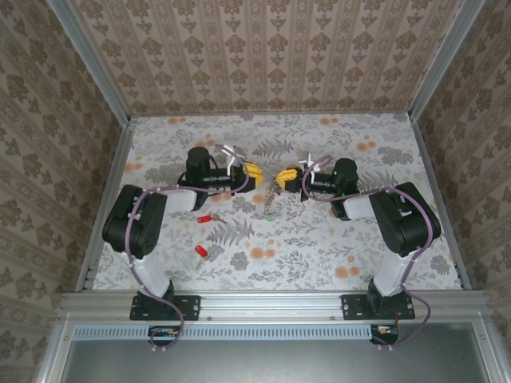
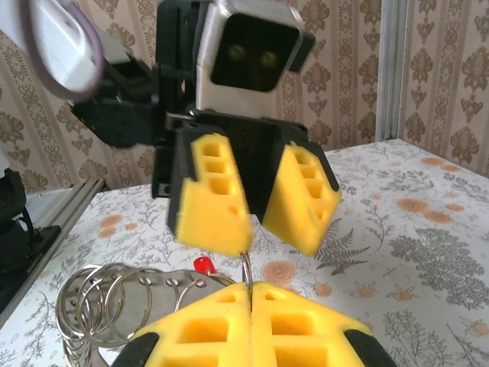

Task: Put the keys on the keyring

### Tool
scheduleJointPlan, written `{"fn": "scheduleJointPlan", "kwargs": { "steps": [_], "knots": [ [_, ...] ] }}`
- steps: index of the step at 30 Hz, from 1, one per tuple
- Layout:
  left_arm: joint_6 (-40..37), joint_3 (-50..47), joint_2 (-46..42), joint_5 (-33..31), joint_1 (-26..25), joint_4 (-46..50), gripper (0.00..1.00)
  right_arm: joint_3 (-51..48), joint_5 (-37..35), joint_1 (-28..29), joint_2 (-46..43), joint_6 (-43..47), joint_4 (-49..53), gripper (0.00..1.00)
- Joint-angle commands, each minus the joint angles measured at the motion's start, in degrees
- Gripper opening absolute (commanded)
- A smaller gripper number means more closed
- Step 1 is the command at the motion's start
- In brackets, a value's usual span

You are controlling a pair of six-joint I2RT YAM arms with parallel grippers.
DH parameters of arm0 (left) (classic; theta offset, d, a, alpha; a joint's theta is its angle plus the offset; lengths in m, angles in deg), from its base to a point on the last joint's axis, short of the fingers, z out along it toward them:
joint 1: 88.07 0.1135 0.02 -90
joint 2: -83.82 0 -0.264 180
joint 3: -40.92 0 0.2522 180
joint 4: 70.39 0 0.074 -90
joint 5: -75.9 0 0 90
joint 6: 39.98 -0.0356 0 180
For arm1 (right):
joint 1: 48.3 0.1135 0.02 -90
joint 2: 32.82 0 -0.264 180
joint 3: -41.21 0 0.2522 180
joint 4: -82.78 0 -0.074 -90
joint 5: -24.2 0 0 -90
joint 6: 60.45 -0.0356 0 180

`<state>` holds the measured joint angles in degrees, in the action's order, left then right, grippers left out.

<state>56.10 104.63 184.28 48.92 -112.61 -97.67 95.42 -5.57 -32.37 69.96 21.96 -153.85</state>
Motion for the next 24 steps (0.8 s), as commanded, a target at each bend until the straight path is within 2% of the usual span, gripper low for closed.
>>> {"fn": "scheduleJointPlan", "kwargs": {
  "steps": [1, 3, 5, 11, 17, 19, 21, 24],
  "knots": [
    [-21.7, 4.5, -4.6, -1.0, -4.2, 28.9, 0.41, 1.4, 1.2, 0.9, -2.9, 2.9, 4.8, 0.00],
    [-23.5, 4.8, -5.2, -1.8, -5.3, 31.2, 0.41, 1.3, 1.8, 1.7, -4.6, 6.6, 10.1, 0.00],
    [-21.9, 3.6, -5.5, -2.9, -5.8, 28.7, 0.41, 0.8, 2.1, 2.3, -6.1, 8.7, 13.2, 0.00],
    [-21.4, 2.1, -6.7, -4.8, -7.3, 26.5, 0.38, -2.2, 2.2, 2.5, -8.5, 8.7, 13.4, 0.00],
    [-23.7, 1.0, -7.9, -7.0, -8.2, 27.9, 0.24, -3.8, 2.1, 2.5, -9.9, 8.6, 13.4, 0.00],
    [-24.4, 0.5, -8.5, -8.2, -8.2, 28.4, 0.26, -4.1, 2.0, 2.6, -10.1, 8.6, 13.5, 0.00],
    [-24.5, -0.8, -9.4, -10.3, -8.2, 27.7, 0.33, -4.2, 2.1, 2.6, -10.2, 8.7, 13.5, 0.00],
    [-24.4, -2.5, -10.7, -12.1, -8.0, 26.1, 0.35, -4.2, 2.4, 2.6, -10.2, 8.7, 13.7, 0.00]
  ]
}}
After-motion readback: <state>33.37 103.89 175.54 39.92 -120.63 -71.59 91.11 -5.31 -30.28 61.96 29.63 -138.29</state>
